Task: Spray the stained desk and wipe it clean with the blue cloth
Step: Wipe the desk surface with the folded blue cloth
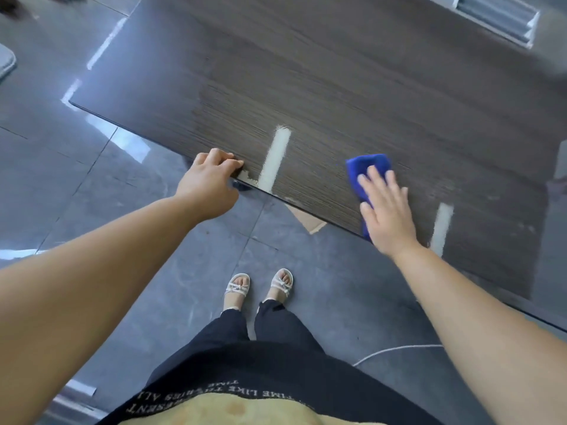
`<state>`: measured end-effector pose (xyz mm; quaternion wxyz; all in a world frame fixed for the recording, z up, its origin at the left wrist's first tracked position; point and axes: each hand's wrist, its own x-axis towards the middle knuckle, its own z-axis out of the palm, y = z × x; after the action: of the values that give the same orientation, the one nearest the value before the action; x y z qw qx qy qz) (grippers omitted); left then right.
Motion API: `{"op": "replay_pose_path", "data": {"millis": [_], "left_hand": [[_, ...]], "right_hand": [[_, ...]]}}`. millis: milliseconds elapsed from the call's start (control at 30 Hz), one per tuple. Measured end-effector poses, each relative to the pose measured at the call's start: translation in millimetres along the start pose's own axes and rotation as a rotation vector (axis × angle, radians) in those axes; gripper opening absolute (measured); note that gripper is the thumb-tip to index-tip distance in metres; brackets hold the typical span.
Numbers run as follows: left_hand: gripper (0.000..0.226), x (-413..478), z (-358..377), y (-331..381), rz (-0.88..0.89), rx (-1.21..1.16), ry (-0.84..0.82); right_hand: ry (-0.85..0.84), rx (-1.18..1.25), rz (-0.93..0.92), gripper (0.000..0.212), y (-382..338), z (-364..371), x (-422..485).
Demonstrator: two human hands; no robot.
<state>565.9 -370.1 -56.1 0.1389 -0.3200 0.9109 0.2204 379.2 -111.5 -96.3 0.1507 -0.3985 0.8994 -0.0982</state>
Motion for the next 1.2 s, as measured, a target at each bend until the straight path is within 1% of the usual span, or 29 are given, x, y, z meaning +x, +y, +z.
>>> {"op": "replay_pose_path", "data": {"millis": [67, 100, 133, 167, 233, 300, 367, 400, 500, 600, 667, 700, 733, 767, 833, 933, 1000, 1033, 1100, 1133, 1200], "left_hand": [[0.053, 1.7, -4.4, -6.4, 0.021, -0.057, 0.023], [0.054, 2.0, -6.8, -11.0, 0.026, -0.075, 0.034], [0.054, 2.1, -9.1, -15.2, 0.022, -0.079, 0.048], [0.054, 3.0, -12.3, -21.7, 0.005, -0.074, 0.068], [0.053, 6.6, -19.7, -37.3, -0.044, -0.055, 0.105], [0.053, 10.9, -26.7, -53.8, -0.083, -0.033, 0.103], [0.054, 14.8, -31.9, -68.3, -0.091, -0.005, 0.087], [0.055, 16.6, -33.8, -73.6, -0.085, 0.014, 0.081], [0.054, 21.7, -37.6, -82.9, -0.044, 0.059, 0.076], [0.055, 23.3, -37.2, -85.9, -0.032, 0.06, 0.065], [0.058, 22.2, -37.2, -89.1, -0.026, 0.055, 0.061], [0.06, 21.6, -36.7, -89.3, -0.018, 0.061, 0.058], [0.062, 20.3, -36.2, -90.1, -0.01, 0.071, 0.053], [0.065, 19.3, -35.3, -91.3, 0.002, 0.084, 0.052], [0.07, 17.8, -31.5, -92.6, 0.023, 0.106, 0.052], [0.075, 16.6, -26.3, -93.7, 0.025, 0.121, 0.058], [0.075, 17.6, -25.7, -95.0, 0.04, 0.126, 0.065], [0.074, 17.6, -25.7, -96.6, 0.049, 0.129, 0.07], [0.073, 17.9, -26.9, -99.7, 0.064, 0.136, 0.073], [0.073, 17.9, -26.6, -102.1, 0.064, 0.141, 0.068], [0.075, 18.0, -25.4, -103.3, 0.064, 0.163, 0.058]], "right_hand": [[0.105, 0.002, 0.278, 0.052, -26.1, 8.0, 8.8], [0.147, 0.001, 0.368, 0.054, -48.2, 14.0, 15.4], [0.172, 0.014, 0.41, 0.056, -71.7, 19.9, 22.3], [0.175, 0.031, 0.395, 0.057, -97.0, 26.9, 30.5], [0.146, 0.049, 0.253, 0.057, -145.8, 41.7, 43.3], [0.089, 0.021, 0.042, 0.056, -183.6, 51.1, 50.6], [-0.009, -0.056, -0.166, 0.056, -201.2, 52.8, 62.6], [-0.062, -0.083, -0.233, 0.057, -202.8, 50.7, 72.0], [-0.191, -0.104, -0.286, 0.06, -210.7, 40.6, 96.0], [-0.325, -0.095, -0.3, 0.069, -221.2, 34.4, 101.7], [-0.424, -0.114, -0.38, 0.079, -211.5, 25.8, 102.4], [-0.445, -0.145, -0.437, 0.082, -200.2, 21.0, 102.4], [-0.439, -0.18, -0.489, 0.083, -188.8, 18.5, 101.1], [-0.397, -0.214, -0.527, 0.084, -178.3, 18.6, 99.1], [-0.247, -0.265, -0.564, 0.086, -167.1, 24.9, 90.1], [-0.051, -0.318, -0.526, 0.089, -184.0, 48.0, 89.7], [0.056, -0.252, -0.464, 0.086, -213.9, 62.5, 101.2], [0.082, -0.209, -0.427, 0.083, -231.1, 66.7, 106.8], [0.059, -0.171, -0.329, 0.076, -254.3, 73.2, 113.4], [0.05, -0.166, -0.308, 0.074, -256.8, 76.5, 113.6], [0.079, -0.193, -0.361, 0.07, -243.0, 75.6, 106.2]]}}
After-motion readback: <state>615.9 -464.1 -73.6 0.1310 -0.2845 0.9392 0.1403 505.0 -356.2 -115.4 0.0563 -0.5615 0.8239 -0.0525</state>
